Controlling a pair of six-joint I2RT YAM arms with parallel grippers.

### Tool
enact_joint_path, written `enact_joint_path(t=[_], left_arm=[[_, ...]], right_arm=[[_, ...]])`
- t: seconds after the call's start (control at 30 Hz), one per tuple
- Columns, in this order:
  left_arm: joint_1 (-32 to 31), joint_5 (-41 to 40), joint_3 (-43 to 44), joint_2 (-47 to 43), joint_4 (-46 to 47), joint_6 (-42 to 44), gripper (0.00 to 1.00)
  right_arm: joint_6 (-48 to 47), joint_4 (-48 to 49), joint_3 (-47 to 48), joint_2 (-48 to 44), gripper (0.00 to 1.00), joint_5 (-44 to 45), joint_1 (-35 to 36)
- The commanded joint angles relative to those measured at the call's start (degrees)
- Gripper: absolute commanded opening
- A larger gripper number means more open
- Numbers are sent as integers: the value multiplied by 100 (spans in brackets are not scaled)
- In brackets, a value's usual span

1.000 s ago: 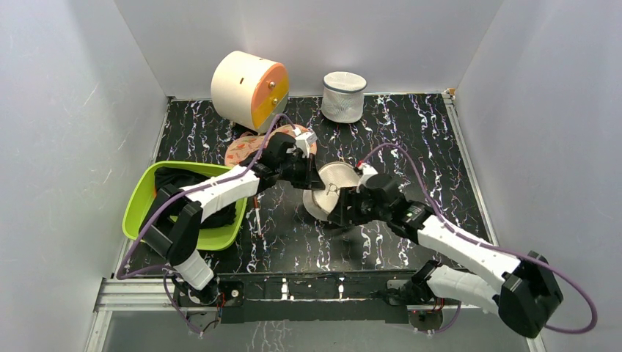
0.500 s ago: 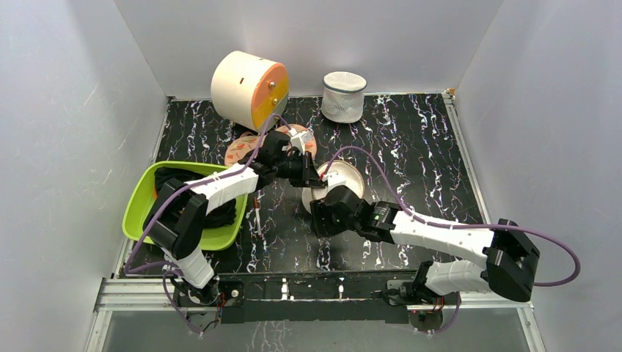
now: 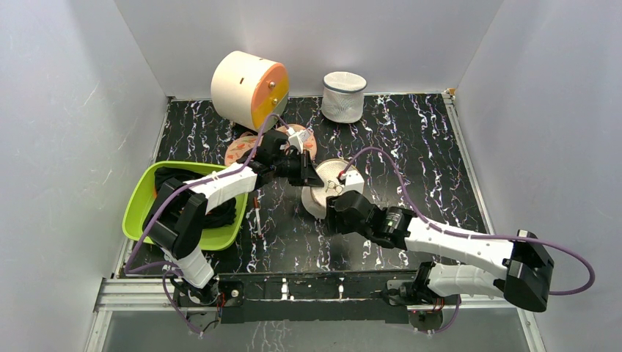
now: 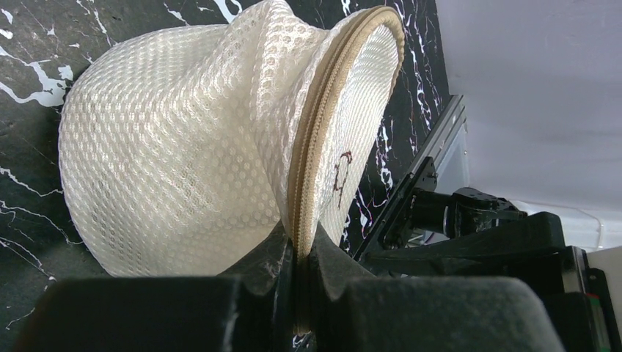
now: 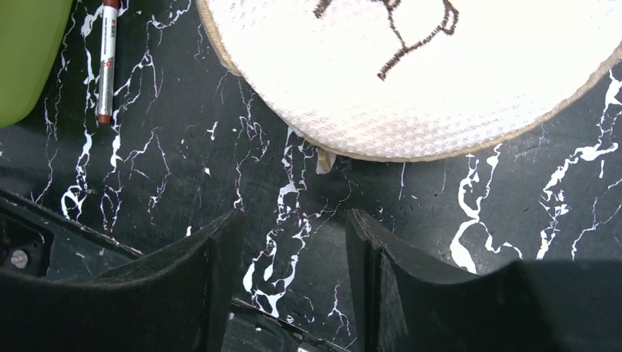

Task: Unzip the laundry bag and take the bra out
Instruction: Unzip the laundry bag at the center of the board.

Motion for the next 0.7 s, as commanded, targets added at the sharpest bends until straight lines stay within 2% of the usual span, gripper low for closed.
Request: enact_joint_path(t=[0.0,0.37,0.67], left_arm=[[53,244,-41,-50,126,-76,0],[59,276,-55,-39,156,-113,0],[55,322,-62,-12,194,-136,0]], right_arm=[[254,448,-220,-207,48,381,19],[250,1345,-598,71,26,735,20],[41,1525,-397,498,21,906,17]])
